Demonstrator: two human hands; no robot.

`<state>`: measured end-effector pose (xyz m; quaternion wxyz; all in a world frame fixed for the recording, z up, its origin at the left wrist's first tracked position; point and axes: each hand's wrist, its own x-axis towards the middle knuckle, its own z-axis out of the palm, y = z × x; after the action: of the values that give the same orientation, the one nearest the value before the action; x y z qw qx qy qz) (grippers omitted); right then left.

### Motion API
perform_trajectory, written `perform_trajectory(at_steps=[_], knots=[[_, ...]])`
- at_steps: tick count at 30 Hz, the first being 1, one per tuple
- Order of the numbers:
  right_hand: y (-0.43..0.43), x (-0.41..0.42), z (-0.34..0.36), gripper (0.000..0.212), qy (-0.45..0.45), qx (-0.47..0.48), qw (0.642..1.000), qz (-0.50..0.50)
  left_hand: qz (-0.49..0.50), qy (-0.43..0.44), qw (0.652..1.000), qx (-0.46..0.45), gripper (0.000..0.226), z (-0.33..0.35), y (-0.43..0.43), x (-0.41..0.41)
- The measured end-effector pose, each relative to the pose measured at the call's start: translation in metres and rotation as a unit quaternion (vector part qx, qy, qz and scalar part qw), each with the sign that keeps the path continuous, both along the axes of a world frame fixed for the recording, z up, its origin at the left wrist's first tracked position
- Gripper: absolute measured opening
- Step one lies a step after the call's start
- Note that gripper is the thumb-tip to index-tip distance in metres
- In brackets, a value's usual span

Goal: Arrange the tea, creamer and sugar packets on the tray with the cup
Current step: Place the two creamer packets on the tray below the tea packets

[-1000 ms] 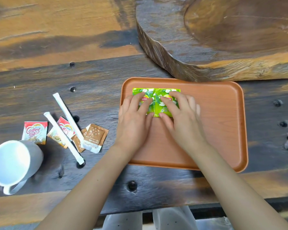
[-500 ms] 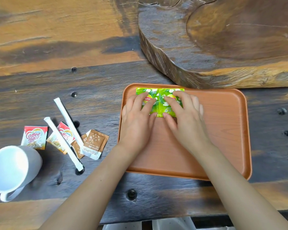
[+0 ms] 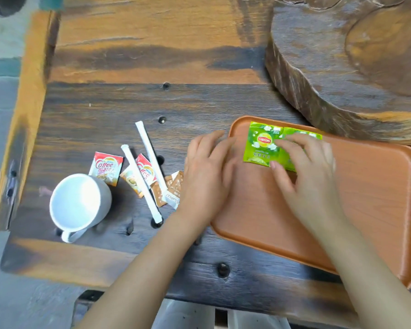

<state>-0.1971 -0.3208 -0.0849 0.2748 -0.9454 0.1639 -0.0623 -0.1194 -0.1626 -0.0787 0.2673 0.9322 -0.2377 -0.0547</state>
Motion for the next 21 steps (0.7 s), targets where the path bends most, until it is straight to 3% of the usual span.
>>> perform_trajectory(at_steps=[8, 17, 21], knots=[[0.094, 0.040, -0.007, 0.036, 0.001, -0.005, 0.980, 0.199, 0.195, 0.023, 0.974, 0.113, 0.039, 0.011, 0.101, 0.007], [0.150, 0.090, -0.006, 0.031, 0.017, 0.007, 0.967, 0.254, 0.227, -0.006, 0.967, 0.112, 0.039, 0.049, 0.115, 0.058], [0.165, 0.115, -0.005, 0.036, 0.078, -0.015, 0.954, 0.289, 0.175, 0.121, 0.947, 0.239, 0.039, 0.044, 0.148, 0.116]])
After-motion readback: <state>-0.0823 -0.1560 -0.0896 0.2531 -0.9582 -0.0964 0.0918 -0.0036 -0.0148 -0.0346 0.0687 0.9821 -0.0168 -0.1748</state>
